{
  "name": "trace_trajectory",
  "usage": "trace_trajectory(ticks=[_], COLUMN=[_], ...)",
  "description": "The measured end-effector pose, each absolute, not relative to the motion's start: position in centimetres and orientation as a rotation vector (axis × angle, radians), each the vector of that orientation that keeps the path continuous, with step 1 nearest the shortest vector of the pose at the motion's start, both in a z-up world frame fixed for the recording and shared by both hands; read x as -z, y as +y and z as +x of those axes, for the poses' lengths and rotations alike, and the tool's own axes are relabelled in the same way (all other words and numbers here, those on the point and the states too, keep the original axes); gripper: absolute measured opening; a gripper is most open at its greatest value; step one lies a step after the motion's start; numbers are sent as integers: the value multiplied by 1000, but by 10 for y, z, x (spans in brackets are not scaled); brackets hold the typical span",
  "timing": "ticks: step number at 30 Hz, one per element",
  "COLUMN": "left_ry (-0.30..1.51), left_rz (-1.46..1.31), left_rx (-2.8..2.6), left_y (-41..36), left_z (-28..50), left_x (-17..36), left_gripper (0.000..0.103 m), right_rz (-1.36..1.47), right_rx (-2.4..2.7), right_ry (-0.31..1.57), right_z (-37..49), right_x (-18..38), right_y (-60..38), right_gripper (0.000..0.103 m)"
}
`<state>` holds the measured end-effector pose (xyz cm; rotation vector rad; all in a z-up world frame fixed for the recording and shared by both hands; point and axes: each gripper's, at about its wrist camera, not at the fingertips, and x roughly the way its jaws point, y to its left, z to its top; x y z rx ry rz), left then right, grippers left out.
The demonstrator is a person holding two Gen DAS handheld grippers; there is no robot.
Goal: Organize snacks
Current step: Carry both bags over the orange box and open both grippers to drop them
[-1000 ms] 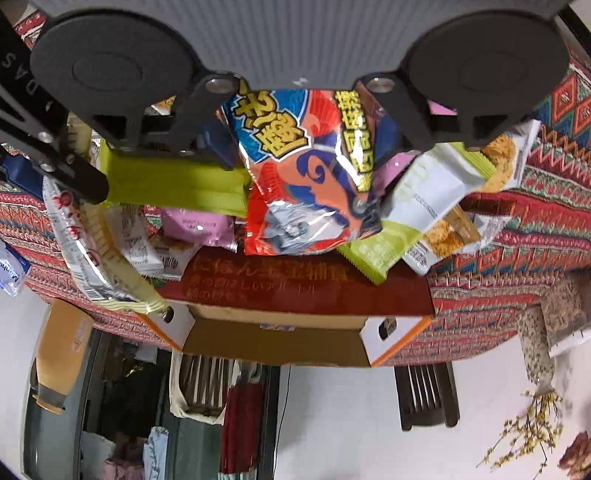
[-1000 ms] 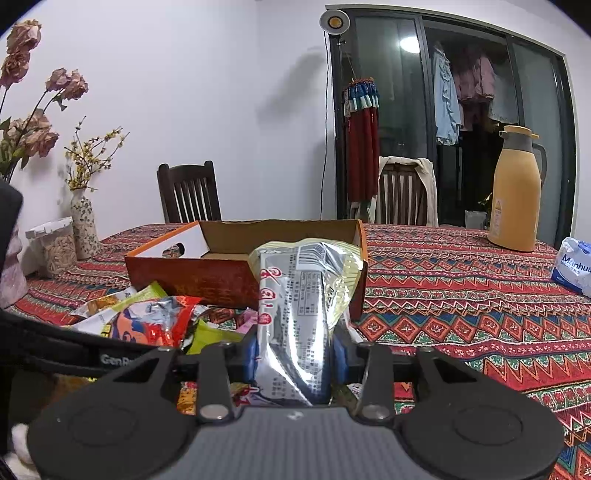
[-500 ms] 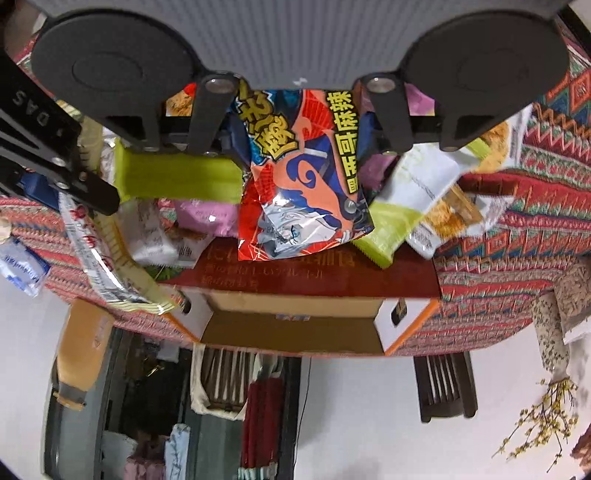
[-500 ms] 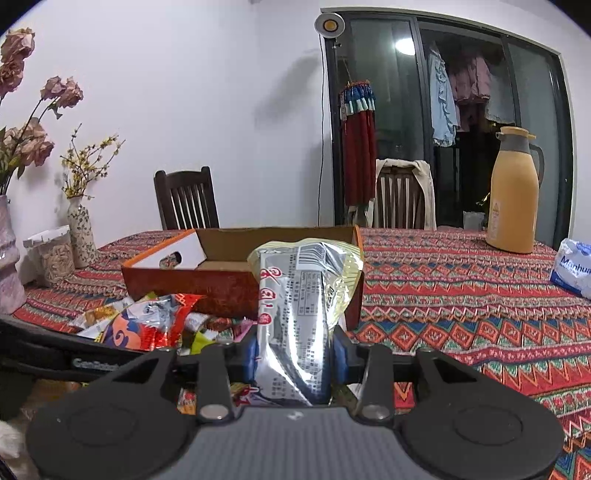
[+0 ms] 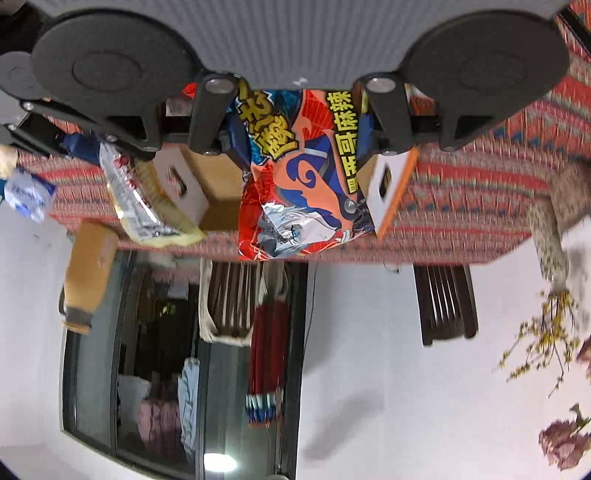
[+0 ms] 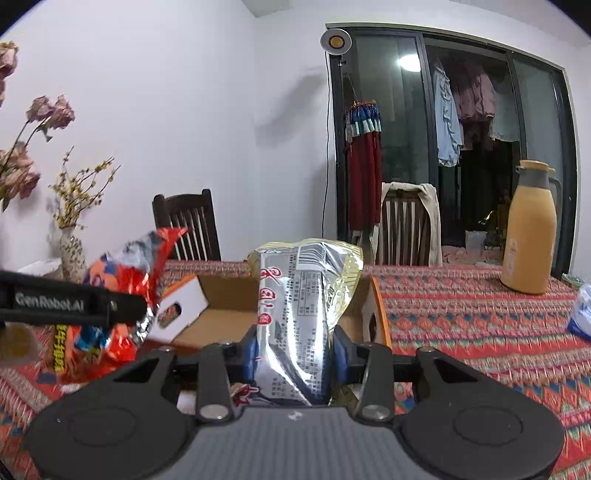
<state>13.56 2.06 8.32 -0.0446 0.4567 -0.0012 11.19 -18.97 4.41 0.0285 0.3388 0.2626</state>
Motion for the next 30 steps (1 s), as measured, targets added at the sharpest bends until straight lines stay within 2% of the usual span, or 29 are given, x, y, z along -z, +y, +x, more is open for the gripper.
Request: trace_trajectory(ticks=[10, 15, 20, 24, 26, 27, 29, 30], left_ry=[412, 453, 517, 532, 523, 517, 499, 482], left_rz=[-104, -129, -148, -163, -165, -167, -178, -183], left_rx=[-16, -57, -63, -58, -53, -54, -74, -90], left_y=[42, 56, 72, 79, 79, 79, 81, 82], left_z=[221, 266, 287, 288, 284, 282, 279, 275], left_x=[-104, -79, -44, -38, -38, -38, -40, -41], left_gripper=[56, 56, 56, 56, 57, 59, 77, 92], right_rz=[28, 42, 35, 15, 11, 11, 10, 10], right_rx=[-220, -191, -214, -222, -222, -222, -222, -221], right_ry=[392, 407, 465, 507, 524, 526, 510, 499], right_z=[212, 249, 266, 272, 273, 272, 267, 263], right_x=[-61, -45, -24, -12, -8, -8, -9, -10], right_y=[-163, -156, -154, -147, -147, -147, -147, -147], right_gripper=[39, 39, 39, 39, 44, 48, 61, 66])
